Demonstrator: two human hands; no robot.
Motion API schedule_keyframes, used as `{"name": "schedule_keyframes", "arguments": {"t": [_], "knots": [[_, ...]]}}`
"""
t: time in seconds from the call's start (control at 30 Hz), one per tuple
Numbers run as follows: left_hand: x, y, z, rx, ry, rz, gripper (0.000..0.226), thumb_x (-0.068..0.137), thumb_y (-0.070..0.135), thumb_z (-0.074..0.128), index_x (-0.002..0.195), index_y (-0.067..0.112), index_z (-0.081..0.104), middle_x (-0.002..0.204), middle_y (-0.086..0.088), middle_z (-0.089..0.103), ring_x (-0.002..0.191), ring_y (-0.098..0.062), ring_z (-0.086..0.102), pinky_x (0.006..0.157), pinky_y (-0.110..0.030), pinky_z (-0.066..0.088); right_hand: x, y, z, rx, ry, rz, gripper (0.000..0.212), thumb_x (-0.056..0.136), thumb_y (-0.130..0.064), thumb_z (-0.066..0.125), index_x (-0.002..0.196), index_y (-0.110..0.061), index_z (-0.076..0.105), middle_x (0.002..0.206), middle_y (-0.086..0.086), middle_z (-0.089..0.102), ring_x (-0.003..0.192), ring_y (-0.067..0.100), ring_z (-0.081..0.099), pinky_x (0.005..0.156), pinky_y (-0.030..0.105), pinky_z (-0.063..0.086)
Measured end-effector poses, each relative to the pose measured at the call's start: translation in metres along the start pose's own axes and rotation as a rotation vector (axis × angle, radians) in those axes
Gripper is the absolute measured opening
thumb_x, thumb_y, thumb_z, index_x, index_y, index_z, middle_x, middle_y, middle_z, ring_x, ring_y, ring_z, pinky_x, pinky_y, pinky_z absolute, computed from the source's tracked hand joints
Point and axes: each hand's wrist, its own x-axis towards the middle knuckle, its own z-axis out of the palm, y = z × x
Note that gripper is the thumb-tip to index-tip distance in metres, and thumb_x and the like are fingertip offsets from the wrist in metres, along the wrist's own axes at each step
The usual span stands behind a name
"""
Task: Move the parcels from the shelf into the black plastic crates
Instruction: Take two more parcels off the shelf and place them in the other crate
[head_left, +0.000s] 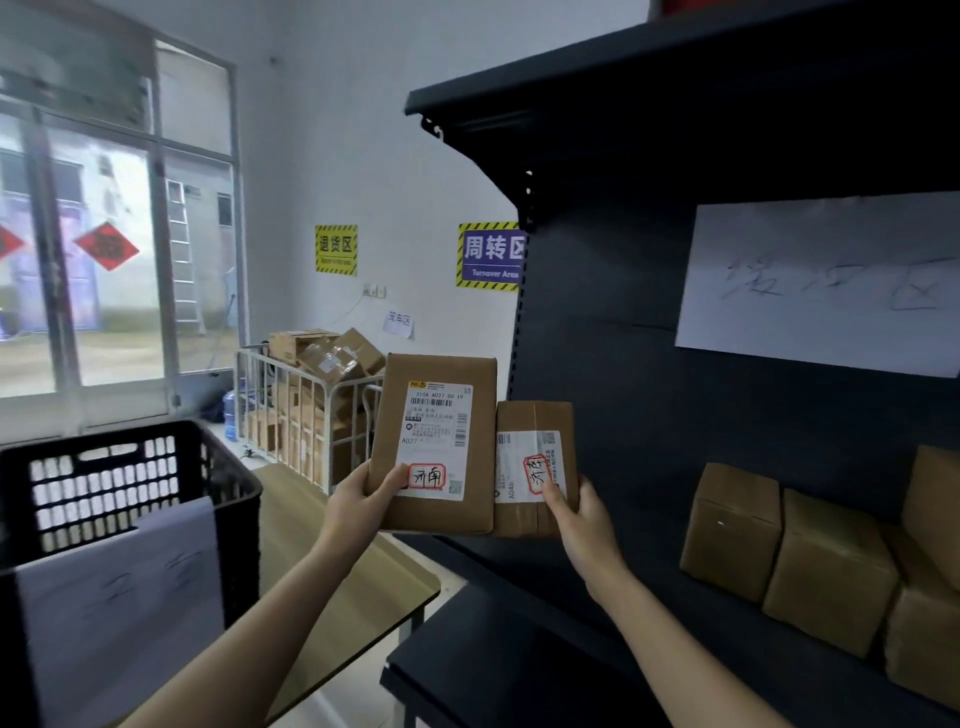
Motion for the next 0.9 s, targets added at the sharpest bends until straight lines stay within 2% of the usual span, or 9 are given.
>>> {"name": "schedule_keyframes", "arguments": {"t": [0.07, 0.2, 0.27, 0.43, 0.53, 0.63, 0.7, 0.8, 0.9], "knots": [[0.004, -0.002, -0.024, 0.009, 0.035, 0.005, 0.007, 0.086, 0.041, 0.06, 0.089, 0.036, 0.059, 0.092, 0.013, 0.068, 0.089, -0.009, 0.065, 0.07, -0.025, 0.051, 0.004, -0.003, 0.025, 0.007, -0.024, -0.007, 0.025, 0.093, -0.034, 0.053, 0.116, -0.028, 0.048, 0.101, -0.015, 0.059, 0.09, -0.003, 0.055, 0.066, 0.011, 0.042], [0.017, -0.012, -0.081, 0.044, 0.075, -0.028, 0.024, 0.087, 0.042, 0.059, 0.105, 0.026, 0.06, 0.098, 0.004, 0.07, 0.092, -0.015, 0.066, 0.082, -0.036, 0.055, 0.011, -0.006, 0.086, 0.027, -0.079, -0.02, 0.019, 0.093, -0.032, 0.053, 0.112, -0.032, 0.049, 0.097, -0.02, 0.059, 0.087, -0.006, 0.056, 0.058, 0.007, 0.045], [0.024, -0.018, -0.11, 0.046, 0.093, -0.037, 0.026, 0.087, 0.04, 0.059, 0.107, 0.023, 0.059, 0.1, 0.002, 0.07, 0.093, -0.017, 0.066, 0.084, -0.037, 0.054, 0.015, -0.006, 0.119, 0.05, -0.105, -0.02, 0.017, 0.093, -0.032, 0.053, 0.11, -0.033, 0.049, 0.097, -0.019, 0.06, 0.087, -0.006, 0.057, 0.057, 0.006, 0.047], [0.044, -0.033, -0.182, 0.053, 0.146, -0.05, 0.024, 0.089, 0.033, 0.059, 0.107, 0.018, 0.063, 0.101, -0.003, 0.071, 0.096, -0.02, 0.066, 0.086, -0.036, 0.053, 0.028, -0.006, 0.204, 0.076, -0.154, -0.012, 0.021, 0.093, -0.033, 0.053, 0.113, -0.031, 0.047, 0.102, -0.012, 0.062, 0.093, 0.005, 0.061, 0.075, 0.021, 0.051], [0.056, -0.041, -0.225, 0.094, 0.189, -0.059, 0.022, 0.089, 0.033, 0.059, 0.106, 0.019, 0.064, 0.101, -0.003, 0.071, 0.096, -0.019, 0.066, 0.089, -0.039, 0.052, 0.035, -0.01, 0.253, 0.073, -0.175, -0.028, 0.021, 0.093, -0.032, 0.053, 0.114, -0.028, 0.048, 0.103, -0.009, 0.062, 0.093, 0.007, 0.061, 0.078, 0.023, 0.05], [0.064, -0.049, -0.264, 0.093, 0.224, -0.073, 0.017, 0.089, 0.033, 0.059, 0.102, 0.022, 0.062, 0.1, -0.003, 0.07, 0.094, -0.021, 0.066, 0.086, -0.043, 0.053, 0.037, -0.014, 0.298, 0.104, -0.208, -0.031, 0.021, 0.094, -0.029, 0.053, 0.114, -0.026, 0.05, 0.104, -0.007, 0.062, 0.091, 0.004, 0.059, 0.072, 0.017, 0.049], [0.068, -0.054, -0.287, 0.121, 0.253, -0.087, 0.015, 0.089, 0.034, 0.058, 0.1, 0.024, 0.061, 0.1, -0.003, 0.07, 0.093, -0.022, 0.065, 0.085, -0.044, 0.053, 0.039, -0.015, 0.325, 0.115, -0.229, -0.025, 0.022, 0.094, -0.027, 0.053, 0.115, -0.023, 0.051, 0.108, -0.003, 0.063, 0.095, 0.009, 0.061, 0.08, 0.024, 0.052], [0.076, -0.063, -0.317, 0.115, 0.293, -0.099, 0.016, 0.089, 0.032, 0.059, 0.101, 0.021, 0.062, 0.103, -0.005, 0.07, 0.09, -0.017, 0.065, 0.081, -0.033, 0.052, 0.042, -0.019, 0.36, 0.117, -0.265, -0.011, 0.028, 0.093, -0.026, 0.054, 0.12, -0.018, 0.052, 0.113, 0.004, 0.064, 0.103, 0.019, 0.061, 0.094, 0.04, 0.051], [0.084, -0.07, -0.342, 0.128, 0.314, -0.109, 0.027, 0.089, 0.033, 0.058, 0.11, 0.016, 0.062, 0.103, -0.002, 0.069, 0.091, -0.016, 0.064, 0.079, -0.03, 0.051, 0.05, -0.021, 0.39, 0.115, -0.286, -0.006, 0.032, 0.093, -0.026, 0.055, 0.123, -0.017, 0.051, 0.115, 0.005, 0.063, 0.104, 0.019, 0.061, 0.095, 0.04, 0.049]]}}
